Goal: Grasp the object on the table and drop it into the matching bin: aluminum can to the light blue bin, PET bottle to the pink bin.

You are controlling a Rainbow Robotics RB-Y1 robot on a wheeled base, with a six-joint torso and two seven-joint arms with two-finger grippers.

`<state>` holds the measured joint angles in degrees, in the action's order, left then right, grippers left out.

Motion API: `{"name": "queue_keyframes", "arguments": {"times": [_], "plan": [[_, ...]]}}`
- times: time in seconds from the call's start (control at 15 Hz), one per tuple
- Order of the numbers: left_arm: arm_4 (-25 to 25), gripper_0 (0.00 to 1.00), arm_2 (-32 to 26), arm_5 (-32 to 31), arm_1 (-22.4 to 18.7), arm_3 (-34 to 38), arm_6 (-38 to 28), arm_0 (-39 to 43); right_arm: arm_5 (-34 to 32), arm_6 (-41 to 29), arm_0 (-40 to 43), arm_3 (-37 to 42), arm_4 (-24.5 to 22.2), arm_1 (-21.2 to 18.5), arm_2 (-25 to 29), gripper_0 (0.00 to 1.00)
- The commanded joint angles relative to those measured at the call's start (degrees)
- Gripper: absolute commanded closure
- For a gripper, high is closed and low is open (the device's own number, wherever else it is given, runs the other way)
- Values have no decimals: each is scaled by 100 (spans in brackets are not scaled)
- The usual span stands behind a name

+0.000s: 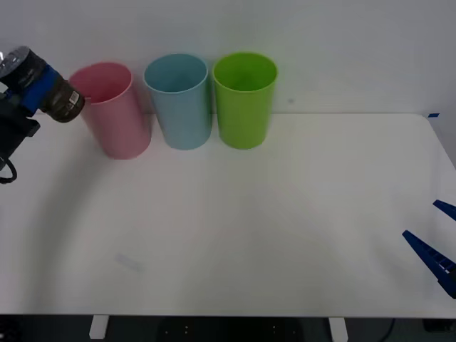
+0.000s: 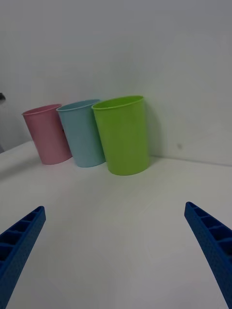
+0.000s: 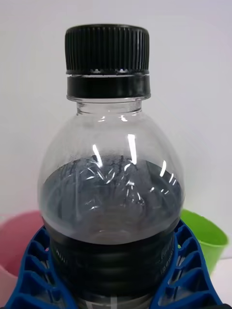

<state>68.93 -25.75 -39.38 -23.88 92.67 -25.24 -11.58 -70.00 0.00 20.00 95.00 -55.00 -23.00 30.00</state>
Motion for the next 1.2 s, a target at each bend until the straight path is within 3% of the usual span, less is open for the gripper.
{"name": "queue_keyframes", "arguments": {"times": [0.07,0.33,0.53,0.8,1.2], "plan": [[314,100,9,185,-143,-513,107,-583,0,0,0,0,0,0,0,0],[1149,99,35,229,-169,-1506,327,-1585,0,0,0,0,0,0,0,0],[1553,100,26,273,-169,-2394,837,-2288,0,0,0,0,0,0,0,0],[2107,100,44,510,-169,-3141,960,-2973,0,0,0,0,0,0,0,0],[2169,99,273,677,-169,-3343,942,-3184,0,0,0,0,0,0,0,0]]}}
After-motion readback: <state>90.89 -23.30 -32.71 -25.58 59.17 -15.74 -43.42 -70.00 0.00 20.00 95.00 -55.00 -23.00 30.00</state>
